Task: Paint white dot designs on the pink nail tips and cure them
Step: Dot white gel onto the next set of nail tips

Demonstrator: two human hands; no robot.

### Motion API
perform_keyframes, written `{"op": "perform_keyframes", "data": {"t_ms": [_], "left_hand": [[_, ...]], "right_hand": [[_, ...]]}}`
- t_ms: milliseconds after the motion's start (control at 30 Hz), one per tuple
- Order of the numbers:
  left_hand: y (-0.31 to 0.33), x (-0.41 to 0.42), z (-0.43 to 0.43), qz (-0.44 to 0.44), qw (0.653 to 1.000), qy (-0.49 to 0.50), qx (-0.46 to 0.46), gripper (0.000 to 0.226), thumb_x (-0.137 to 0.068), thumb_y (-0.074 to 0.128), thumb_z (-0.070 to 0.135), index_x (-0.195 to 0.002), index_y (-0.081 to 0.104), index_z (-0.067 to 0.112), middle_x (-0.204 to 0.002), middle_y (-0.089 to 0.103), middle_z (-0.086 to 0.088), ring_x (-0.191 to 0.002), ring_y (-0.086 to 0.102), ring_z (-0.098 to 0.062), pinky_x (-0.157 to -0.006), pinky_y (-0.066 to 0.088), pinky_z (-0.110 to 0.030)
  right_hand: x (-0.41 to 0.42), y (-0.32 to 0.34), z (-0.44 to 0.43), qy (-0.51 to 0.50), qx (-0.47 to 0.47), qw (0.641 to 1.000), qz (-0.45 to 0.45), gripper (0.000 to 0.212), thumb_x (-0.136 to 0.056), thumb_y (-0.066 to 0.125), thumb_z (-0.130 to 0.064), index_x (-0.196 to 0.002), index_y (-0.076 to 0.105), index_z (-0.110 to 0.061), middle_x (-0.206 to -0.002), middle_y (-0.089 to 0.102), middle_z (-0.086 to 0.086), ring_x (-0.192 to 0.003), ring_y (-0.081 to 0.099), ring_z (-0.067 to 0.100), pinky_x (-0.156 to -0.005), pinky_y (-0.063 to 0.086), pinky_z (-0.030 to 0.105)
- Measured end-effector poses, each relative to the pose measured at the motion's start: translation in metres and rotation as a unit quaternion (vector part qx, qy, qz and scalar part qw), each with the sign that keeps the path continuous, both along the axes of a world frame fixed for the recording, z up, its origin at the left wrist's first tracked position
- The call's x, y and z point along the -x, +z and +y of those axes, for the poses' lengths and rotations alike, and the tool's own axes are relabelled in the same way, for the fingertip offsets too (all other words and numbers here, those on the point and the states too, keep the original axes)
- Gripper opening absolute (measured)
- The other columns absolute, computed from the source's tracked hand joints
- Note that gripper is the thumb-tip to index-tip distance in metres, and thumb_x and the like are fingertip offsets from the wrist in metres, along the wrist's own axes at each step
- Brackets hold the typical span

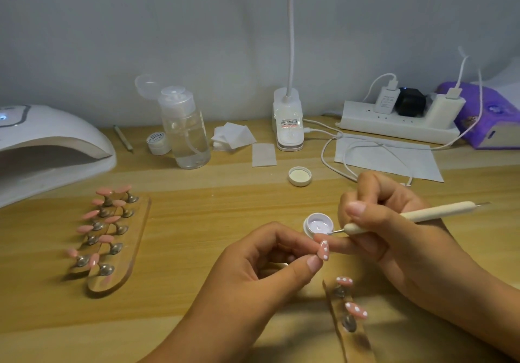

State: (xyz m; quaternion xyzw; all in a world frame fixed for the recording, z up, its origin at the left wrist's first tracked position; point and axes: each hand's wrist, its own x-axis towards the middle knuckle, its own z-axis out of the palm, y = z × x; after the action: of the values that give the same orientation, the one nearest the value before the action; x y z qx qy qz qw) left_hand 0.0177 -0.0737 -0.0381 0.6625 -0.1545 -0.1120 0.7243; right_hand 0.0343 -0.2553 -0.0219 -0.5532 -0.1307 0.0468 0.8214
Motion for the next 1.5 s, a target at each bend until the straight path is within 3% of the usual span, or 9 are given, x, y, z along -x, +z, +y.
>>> {"op": "perform_keyframes", "data": {"t_ms": [567,1500], "left_hand": [[0.0019,0.0019,0.0014,0.003,1.000,-0.003,-0.004,0.014,-0.065,0.074,0.036,-0.076,0.073,0.026,-0.073,0.067,0.008,-0.067,0.058,-0.004,-0.064,0.046,-0.015],[0.0008,0.0034,0.0030,-0.006,1.000,-0.004,-0.009,0.008,-0.072,0.074,0.028,-0.079,0.073,0.026,-0.080,0.070,0.007,-0.075,0.060,-0.003,-0.070,0.049,-0.019]], "right_hand": [[0.0014,0.0005,-0.0012,0.030,0.028,0.999,-0.009,0.017,-0.070,0.067,-0.015,-0.060,0.053,-0.020,-0.058,0.054,-0.002,-0.048,0.052,0.002,-0.059,0.055,0.022],[-0.0013,-0.0018,-0.0020,0.035,0.041,0.998,-0.019,0.018,-0.072,0.067,-0.016,-0.061,0.053,-0.020,-0.057,0.048,0.000,-0.048,0.047,0.003,-0.060,0.055,0.023]]}}
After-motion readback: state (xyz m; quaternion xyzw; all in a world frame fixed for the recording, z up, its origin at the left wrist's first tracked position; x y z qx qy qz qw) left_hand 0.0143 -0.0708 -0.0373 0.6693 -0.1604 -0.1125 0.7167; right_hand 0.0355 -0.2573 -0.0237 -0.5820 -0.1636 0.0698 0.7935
